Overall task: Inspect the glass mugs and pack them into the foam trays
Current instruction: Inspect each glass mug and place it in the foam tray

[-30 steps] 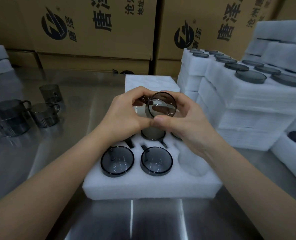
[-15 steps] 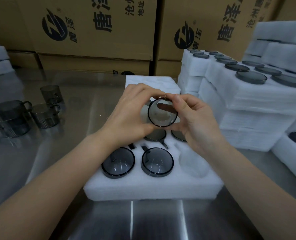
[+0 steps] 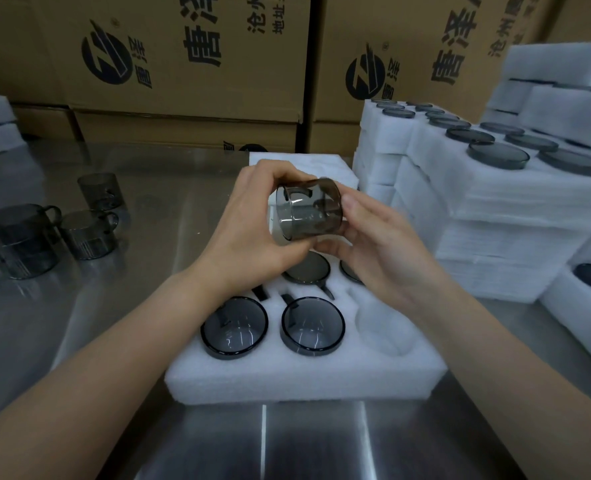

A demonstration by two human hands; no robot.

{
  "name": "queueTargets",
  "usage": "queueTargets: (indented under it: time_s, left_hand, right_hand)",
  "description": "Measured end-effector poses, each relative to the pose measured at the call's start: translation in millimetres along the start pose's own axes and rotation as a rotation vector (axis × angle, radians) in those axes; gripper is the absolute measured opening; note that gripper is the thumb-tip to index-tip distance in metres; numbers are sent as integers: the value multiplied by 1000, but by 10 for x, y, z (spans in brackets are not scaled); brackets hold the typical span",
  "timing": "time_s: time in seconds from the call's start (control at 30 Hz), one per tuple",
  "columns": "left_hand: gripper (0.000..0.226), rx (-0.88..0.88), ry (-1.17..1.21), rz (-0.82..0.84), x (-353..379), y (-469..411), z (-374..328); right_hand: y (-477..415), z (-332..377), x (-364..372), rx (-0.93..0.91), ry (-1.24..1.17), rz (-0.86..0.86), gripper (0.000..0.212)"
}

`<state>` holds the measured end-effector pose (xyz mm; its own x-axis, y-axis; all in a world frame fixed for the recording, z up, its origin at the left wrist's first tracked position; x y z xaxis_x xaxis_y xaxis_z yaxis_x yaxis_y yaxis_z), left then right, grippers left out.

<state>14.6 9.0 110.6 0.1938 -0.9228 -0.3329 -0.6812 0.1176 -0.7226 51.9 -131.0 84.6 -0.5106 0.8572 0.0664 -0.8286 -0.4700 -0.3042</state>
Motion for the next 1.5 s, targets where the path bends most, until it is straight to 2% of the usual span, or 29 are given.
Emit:
queueTargets:
  time_s: [0.07,0.17,0.4,0.53,0.77,0.93,1.07,1.2,1.33,1.5]
  left_hand:
    - [61,16,-56,10,4,0,1]
    - [55,58,-136,35,23,-10,-14]
    - [55,108,-143,111,88,-18,-37]
    - [60,64,-136,127,96,-14,-19]
    - [65,-56,1,64,53,-11,51]
    - [64,-104,78,20,16,-6,129]
    - [67,-125,109,28,26,3,155]
    - [65,-103,55,75,48,0,122]
    - [67,-45,-43,120,79,-10,75]
    - [72,-17,-63,154,110,0,67]
  right_hand:
    - [2,-6,7,-14,22,6,45]
    - [7,-33,-35,-14,102,-88,40]
    - [35,9,-77,-50,250,-252,24]
    - [44,8,-103,-21,172,-284,34]
    - [21,-32,-72,36,-73,-150,17]
    - [24,-30,-24,61,-118,-20,28]
    - [28,-11,11,50,-74,8,37]
    - [31,-17,-7,33,105,-102,46]
    - [46,13,-43,-7,218,-256,43]
    - [52,22,-76,-38,268,-326,37]
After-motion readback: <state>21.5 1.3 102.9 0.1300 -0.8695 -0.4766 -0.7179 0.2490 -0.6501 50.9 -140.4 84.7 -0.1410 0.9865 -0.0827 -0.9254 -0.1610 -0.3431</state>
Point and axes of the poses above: each hand's wrist, its own y-axis away from the middle knuckle, its own x-axis out of the palm, z = x × y, the point moved 6 cm from there along -y, towards the middle knuckle, and after that the axes turned 11 degrees about y, right-handed, at the moved point
